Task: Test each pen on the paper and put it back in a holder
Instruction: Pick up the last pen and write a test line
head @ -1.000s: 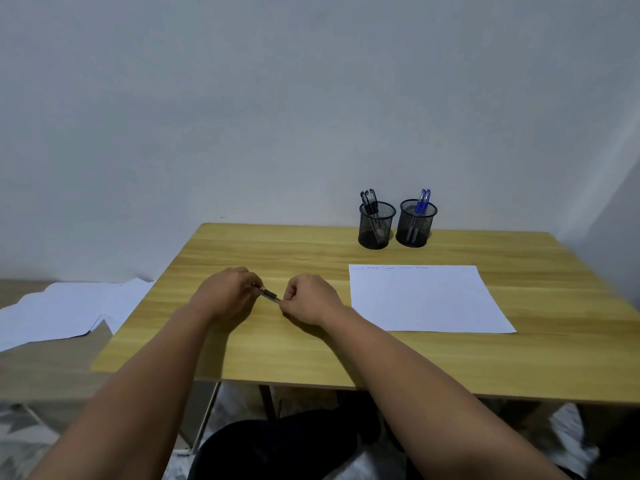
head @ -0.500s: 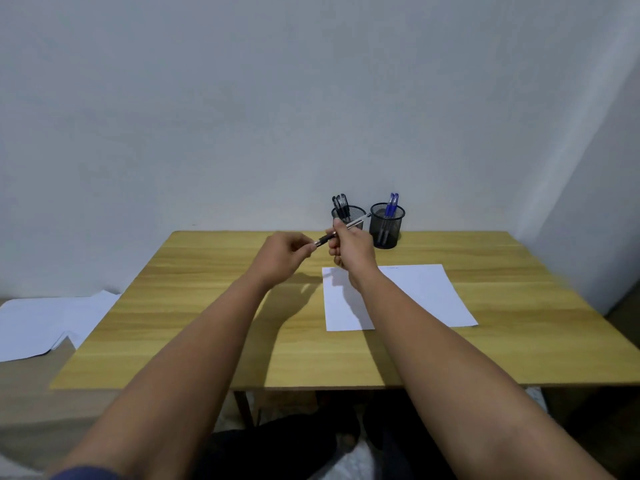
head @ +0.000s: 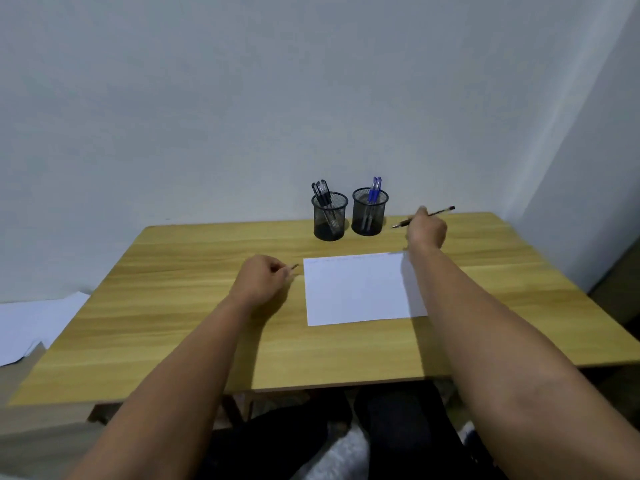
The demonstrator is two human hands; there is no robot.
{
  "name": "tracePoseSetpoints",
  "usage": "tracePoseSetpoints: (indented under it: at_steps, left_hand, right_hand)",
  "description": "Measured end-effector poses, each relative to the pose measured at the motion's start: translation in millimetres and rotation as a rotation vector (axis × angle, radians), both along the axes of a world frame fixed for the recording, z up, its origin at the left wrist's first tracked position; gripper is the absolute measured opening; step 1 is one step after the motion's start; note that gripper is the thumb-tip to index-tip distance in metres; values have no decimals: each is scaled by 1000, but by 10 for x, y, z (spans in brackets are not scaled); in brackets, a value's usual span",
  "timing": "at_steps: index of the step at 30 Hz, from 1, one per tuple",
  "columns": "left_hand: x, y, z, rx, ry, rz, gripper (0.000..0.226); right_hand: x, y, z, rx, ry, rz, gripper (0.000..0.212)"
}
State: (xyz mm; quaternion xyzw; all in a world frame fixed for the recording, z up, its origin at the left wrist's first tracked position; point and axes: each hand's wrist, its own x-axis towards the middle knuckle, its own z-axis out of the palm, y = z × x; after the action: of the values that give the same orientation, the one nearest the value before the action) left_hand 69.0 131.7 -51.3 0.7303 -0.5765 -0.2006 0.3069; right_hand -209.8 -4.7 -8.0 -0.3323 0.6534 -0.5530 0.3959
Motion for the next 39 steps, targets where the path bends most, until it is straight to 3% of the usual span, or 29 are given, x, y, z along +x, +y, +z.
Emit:
tracePoseSetpoints:
  at_steps: [5, 8, 12, 14, 17, 20, 33, 36, 39]
  left_hand:
    - [379, -33, -295, -75, -493, 157, 26]
    - [364, -90, -390, -125, -612, 130, 25]
    - [148, -154, -473, -200, -568, 15, 39]
    - [2, -187, -483, -203, -531, -120, 51]
    - [-119, -261, -526, -169, -528, -228, 62]
    - [-133, -346, -555, -168, -580, -263, 73]
    - [-93, -343, -606, -177, -492, -218, 72]
    - [-88, -321, -608, -158, -511, -217, 73]
    - [-52, -302, -608, -126, -547, -233, 74]
  right_hand:
    - [-264, 15, -115, -65, 79, 94, 34]
    - [-323, 75, -269, -84, 101, 127, 35]
    - [-323, 64, -396, -79, -24, 226, 22]
    - [-314, 11, -459, -95, 22, 270, 22]
    - [-298, -87, -536, -187, 115, 299, 40]
    - [-284, -172, -594, -216, 101, 379, 41]
    - [-222, -222, -773, -206, -11, 468, 41]
    - [-228, -200, -837, -207, 84, 426, 50]
    - [-237, -223, -849, -180, 76, 443, 43]
